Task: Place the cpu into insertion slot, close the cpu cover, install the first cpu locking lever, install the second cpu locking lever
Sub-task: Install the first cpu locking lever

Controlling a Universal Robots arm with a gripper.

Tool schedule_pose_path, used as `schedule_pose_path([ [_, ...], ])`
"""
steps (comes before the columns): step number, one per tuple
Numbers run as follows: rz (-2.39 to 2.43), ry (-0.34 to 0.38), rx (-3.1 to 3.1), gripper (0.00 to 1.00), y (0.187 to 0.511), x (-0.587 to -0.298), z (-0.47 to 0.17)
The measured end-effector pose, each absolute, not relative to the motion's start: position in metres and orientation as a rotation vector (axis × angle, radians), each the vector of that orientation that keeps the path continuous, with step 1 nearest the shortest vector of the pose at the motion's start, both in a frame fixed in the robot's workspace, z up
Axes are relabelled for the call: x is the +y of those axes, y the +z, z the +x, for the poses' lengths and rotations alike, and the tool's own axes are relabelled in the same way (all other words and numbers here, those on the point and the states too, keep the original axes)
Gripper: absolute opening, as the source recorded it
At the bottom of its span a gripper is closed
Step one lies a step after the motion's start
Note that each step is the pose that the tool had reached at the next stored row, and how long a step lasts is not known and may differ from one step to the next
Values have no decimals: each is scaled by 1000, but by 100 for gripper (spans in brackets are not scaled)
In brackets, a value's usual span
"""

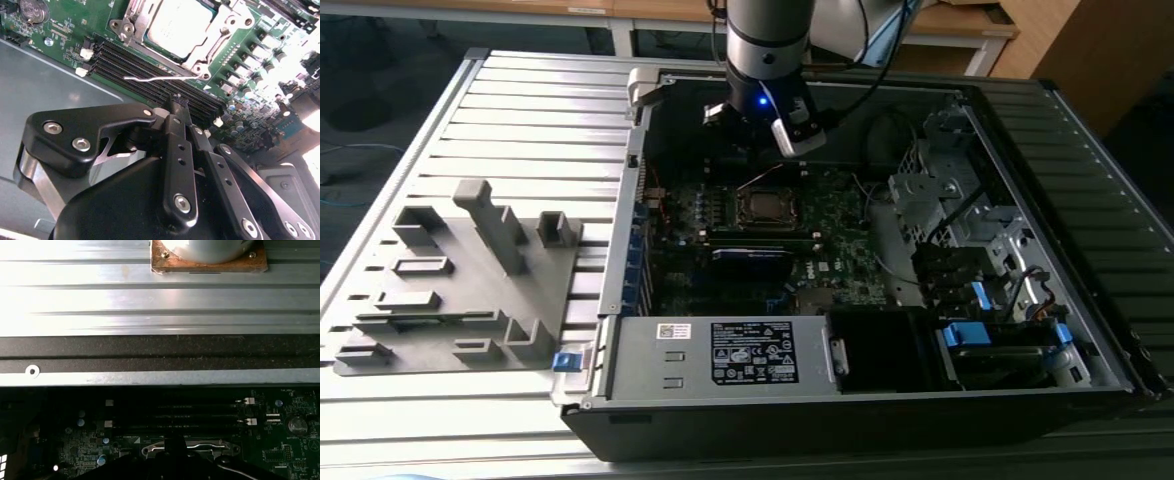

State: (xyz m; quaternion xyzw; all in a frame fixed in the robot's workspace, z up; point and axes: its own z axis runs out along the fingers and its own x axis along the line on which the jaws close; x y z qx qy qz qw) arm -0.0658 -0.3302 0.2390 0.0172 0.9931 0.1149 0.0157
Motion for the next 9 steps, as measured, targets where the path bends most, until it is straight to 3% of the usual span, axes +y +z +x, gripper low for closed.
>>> schedule_pose_path([
  [9, 54, 354, 3089, 11, 239, -330, -60],
])
